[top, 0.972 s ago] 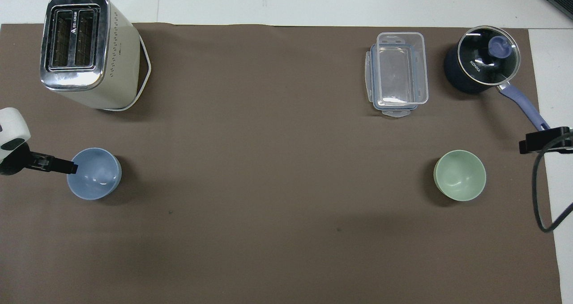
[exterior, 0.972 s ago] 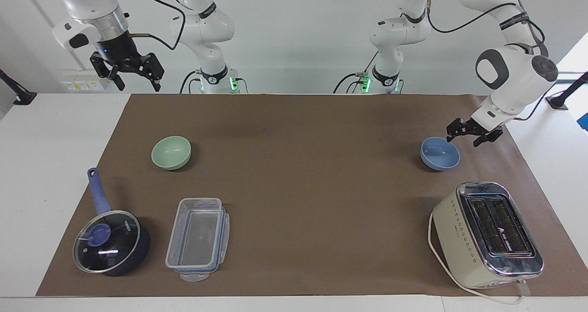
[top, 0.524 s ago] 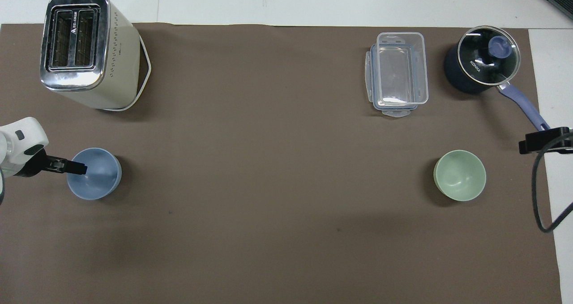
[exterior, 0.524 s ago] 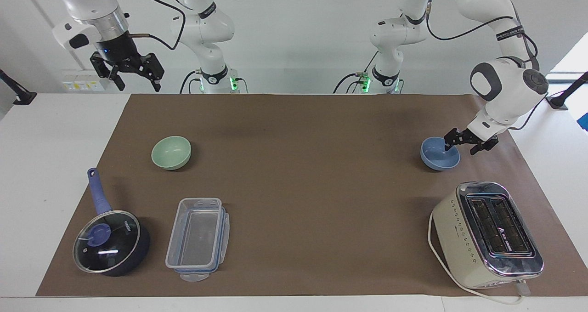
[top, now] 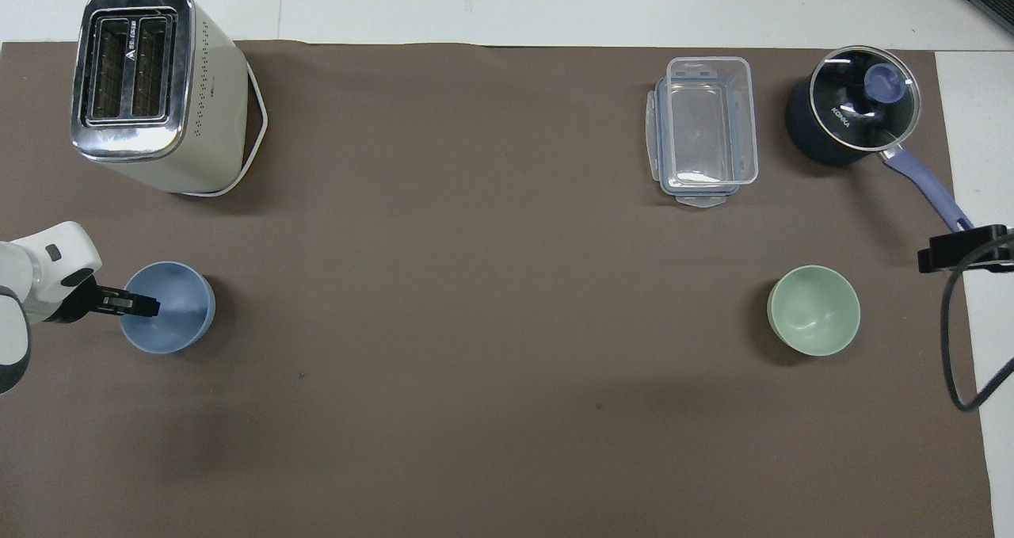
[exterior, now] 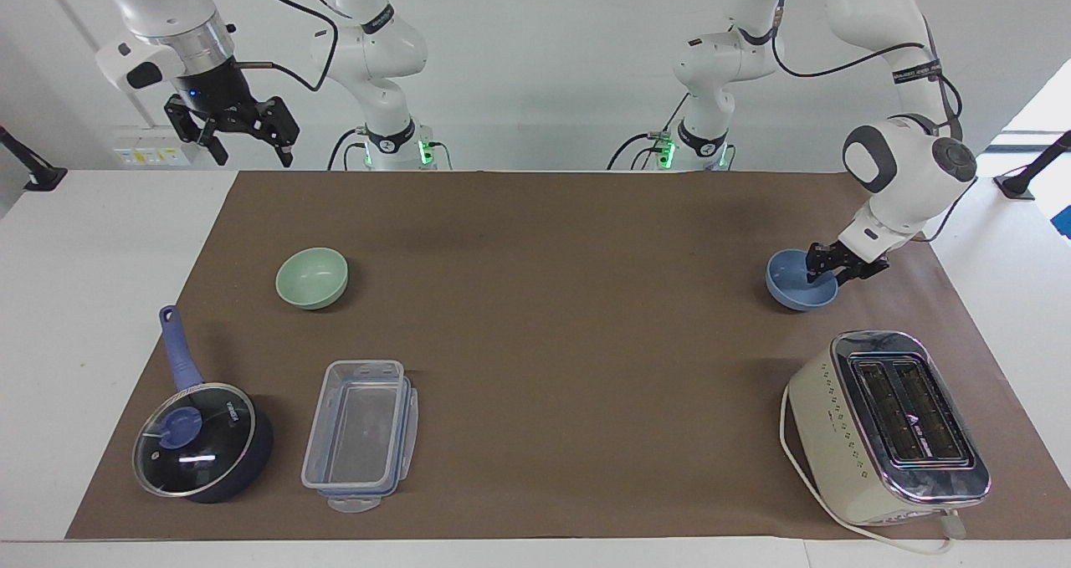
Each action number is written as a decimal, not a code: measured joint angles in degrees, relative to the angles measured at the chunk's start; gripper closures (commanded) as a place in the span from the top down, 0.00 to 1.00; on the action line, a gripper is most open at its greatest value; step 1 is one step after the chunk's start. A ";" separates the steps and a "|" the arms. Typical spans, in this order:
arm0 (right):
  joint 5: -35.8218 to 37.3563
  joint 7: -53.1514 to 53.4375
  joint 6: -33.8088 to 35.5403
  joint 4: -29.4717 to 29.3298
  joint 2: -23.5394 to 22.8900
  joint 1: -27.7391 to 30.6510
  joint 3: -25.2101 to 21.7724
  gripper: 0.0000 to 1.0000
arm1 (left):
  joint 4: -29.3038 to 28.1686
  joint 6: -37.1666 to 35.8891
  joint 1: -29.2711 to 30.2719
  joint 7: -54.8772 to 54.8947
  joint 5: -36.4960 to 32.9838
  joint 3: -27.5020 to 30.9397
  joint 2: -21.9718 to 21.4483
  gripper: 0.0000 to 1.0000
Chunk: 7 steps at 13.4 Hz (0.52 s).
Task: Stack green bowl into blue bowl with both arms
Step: 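Move the left gripper to the blue bowl rim and grasp it, then slide the blue bowl toward the table center with the left gripper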
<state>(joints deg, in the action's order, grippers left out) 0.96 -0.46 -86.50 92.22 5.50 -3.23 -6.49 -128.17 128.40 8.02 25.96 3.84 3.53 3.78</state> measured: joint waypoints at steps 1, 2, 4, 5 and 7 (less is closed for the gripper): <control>0.00 0.00 0.00 0.01 0.00 0.00 0.00 1.00 | 0.00 0.00 0.00 0.01 0.00 0.00 -0.01 0.00; 0.00 0.00 0.00 0.01 0.00 0.00 0.00 1.00 | 0.00 0.00 0.00 0.04 0.00 0.00 -0.01 0.00; 0.00 0.00 0.00 0.02 0.01 0.00 0.00 1.00 | 0.06 -0.12 0.00 0.18 0.28 -0.13 -0.36 0.00; 0.00 0.00 0.00 0.02 0.04 0.00 0.00 1.00 | 0.05 -0.14 0.00 0.28 0.28 -0.18 -0.43 0.00; 0.00 0.00 0.00 0.02 0.08 0.00 0.00 1.00 | 0.15 -0.75 -0.01 0.39 0.28 -0.21 -0.54 0.00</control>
<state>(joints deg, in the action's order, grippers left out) 0.96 -0.46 -86.50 92.24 5.57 -3.23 -6.49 -128.01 127.66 8.02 26.35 4.12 3.32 3.24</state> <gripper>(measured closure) 0.000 0.960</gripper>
